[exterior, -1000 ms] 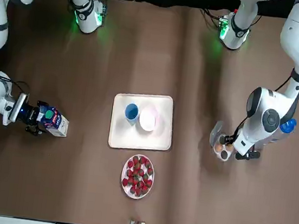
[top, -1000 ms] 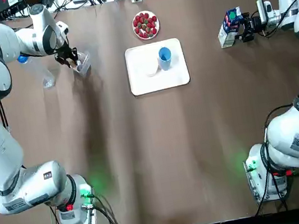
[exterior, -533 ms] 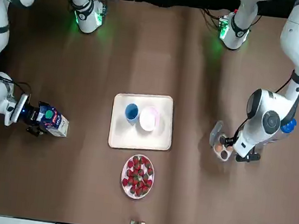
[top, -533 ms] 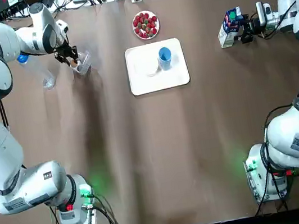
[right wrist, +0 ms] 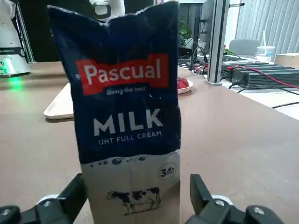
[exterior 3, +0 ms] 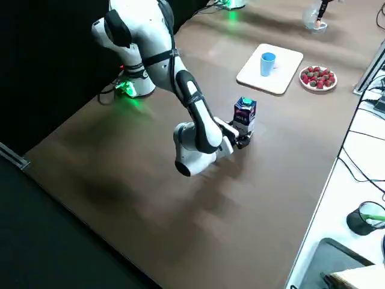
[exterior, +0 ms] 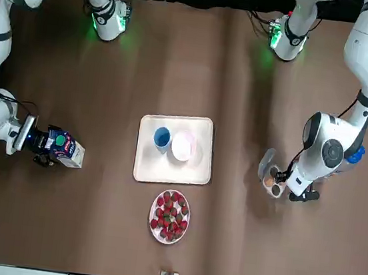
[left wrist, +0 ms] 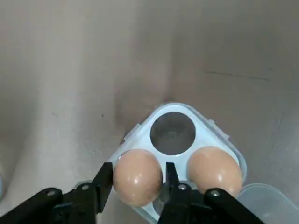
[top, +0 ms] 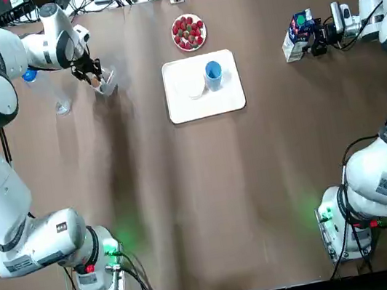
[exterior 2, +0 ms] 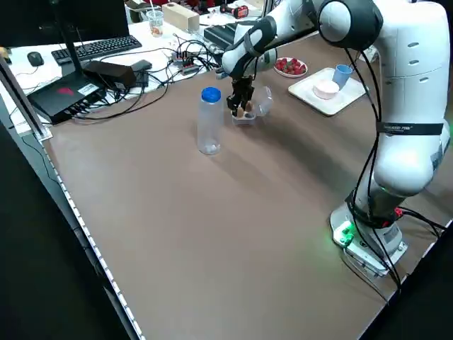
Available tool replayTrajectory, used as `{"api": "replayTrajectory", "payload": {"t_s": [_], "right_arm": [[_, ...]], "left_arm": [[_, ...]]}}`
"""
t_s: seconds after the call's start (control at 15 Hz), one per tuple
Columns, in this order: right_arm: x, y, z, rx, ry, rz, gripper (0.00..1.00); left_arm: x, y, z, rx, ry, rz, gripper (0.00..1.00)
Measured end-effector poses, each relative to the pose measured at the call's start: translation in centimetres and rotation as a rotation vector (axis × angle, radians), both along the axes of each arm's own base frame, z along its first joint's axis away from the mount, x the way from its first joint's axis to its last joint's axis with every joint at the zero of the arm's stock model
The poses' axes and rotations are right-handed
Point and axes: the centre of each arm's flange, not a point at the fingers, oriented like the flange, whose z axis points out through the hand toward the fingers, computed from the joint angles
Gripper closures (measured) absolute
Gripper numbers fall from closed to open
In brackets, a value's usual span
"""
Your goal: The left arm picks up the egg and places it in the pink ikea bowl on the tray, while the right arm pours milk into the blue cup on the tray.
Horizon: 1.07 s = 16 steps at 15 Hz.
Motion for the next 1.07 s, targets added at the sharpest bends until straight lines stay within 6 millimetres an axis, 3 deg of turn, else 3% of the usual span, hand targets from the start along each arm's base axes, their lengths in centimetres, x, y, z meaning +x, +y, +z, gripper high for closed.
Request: {"api": "replayTrajectory", "payload": {"t_s": [0.27,0.73,1.07], "right_arm": [[0.0,0.2,0.1,0.008,-0.001,0.006,0.04],[0.0,0.3,0.1,0.016,-0.004,0.012,0.10],[0.2,0.5,0.3,0.019,-0.010,0.017,0.16]], "left_arm": [[0.0,0.0,0.1,0.005,-0.002,-0.005,0.53],[0.1,0.0,0.1,0.005,-0.003,-0.003,0.53],[1.1,0.7,3.6,0.019,-0.040,0.007,0.53]]}}
